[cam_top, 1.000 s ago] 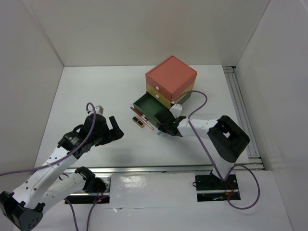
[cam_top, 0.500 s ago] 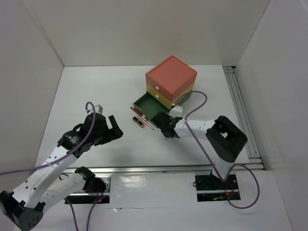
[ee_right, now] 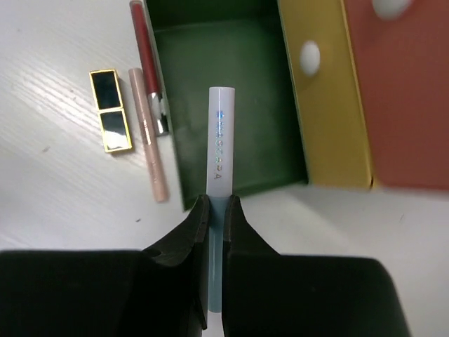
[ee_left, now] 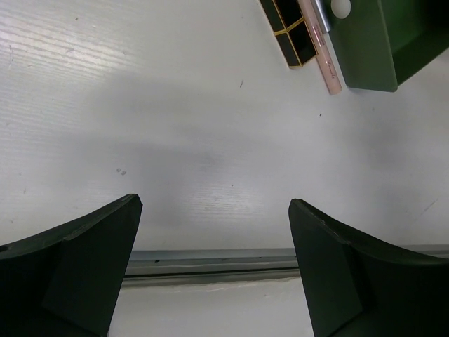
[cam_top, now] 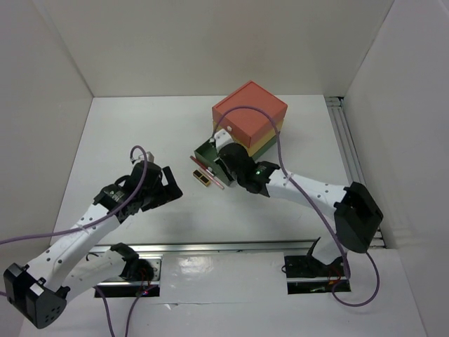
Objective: Organize the makeup
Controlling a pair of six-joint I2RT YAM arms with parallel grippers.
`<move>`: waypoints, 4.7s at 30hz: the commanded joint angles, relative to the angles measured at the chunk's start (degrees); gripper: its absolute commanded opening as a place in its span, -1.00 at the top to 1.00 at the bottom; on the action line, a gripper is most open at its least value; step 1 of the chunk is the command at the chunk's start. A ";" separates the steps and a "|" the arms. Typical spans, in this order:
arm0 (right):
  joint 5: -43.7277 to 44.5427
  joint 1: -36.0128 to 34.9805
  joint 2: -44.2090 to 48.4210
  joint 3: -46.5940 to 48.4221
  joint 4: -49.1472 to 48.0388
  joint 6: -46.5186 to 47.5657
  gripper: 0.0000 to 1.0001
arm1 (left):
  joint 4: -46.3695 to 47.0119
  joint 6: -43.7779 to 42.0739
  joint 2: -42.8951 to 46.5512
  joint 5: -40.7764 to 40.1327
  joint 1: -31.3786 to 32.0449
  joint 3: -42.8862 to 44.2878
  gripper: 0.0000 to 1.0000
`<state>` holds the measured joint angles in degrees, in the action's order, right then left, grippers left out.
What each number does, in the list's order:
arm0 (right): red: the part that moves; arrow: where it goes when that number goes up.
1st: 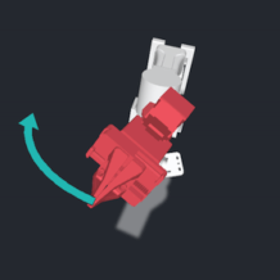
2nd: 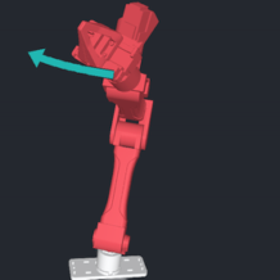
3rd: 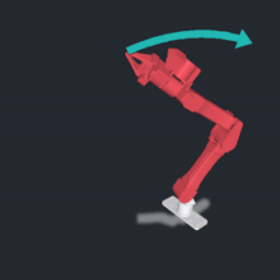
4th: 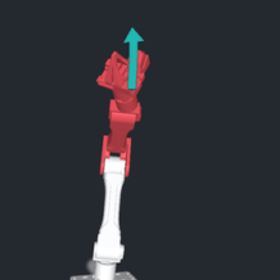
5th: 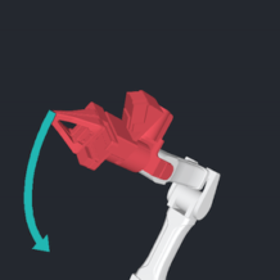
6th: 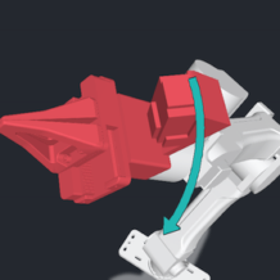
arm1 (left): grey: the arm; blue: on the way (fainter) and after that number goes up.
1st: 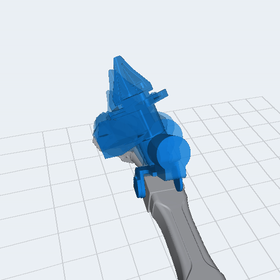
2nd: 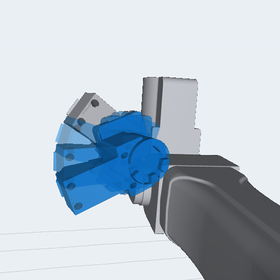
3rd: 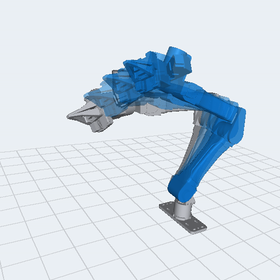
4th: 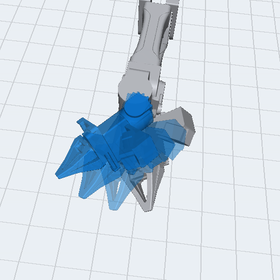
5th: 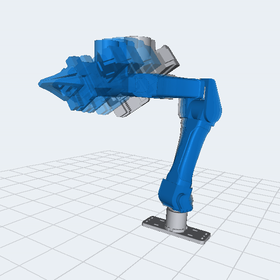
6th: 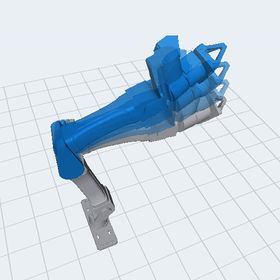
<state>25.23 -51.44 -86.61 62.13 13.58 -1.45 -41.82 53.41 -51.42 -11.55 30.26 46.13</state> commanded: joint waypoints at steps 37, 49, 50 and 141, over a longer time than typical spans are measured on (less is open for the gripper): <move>4.91 4.50 16.99 4.67 2.23 -1.45 -0.39 | 9.92 14.97 -38.47 -3.30 0.24 19.60 -0.77; 4.39 8.10 20.60 4.67 4.96 -2.24 -0.39 | 12.12 17.70 -53.34 -1.98 -0.29 24.62 -0.60; 4.39 8.11 20.60 4.15 4.96 -2.24 -0.39 | 12.12 17.70 -53.35 -1.37 -0.29 24.62 -0.57; 2.80 -6.39 -31.78 20.23 3.56 4.00 -0.21 | -8.89 11.02 6.15 -7.70 -3.54 3.27 -1.00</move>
<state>23.64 -57.45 -117.91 80.99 19.14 3.25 -50.22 64.75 -44.91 -19.05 27.07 47.99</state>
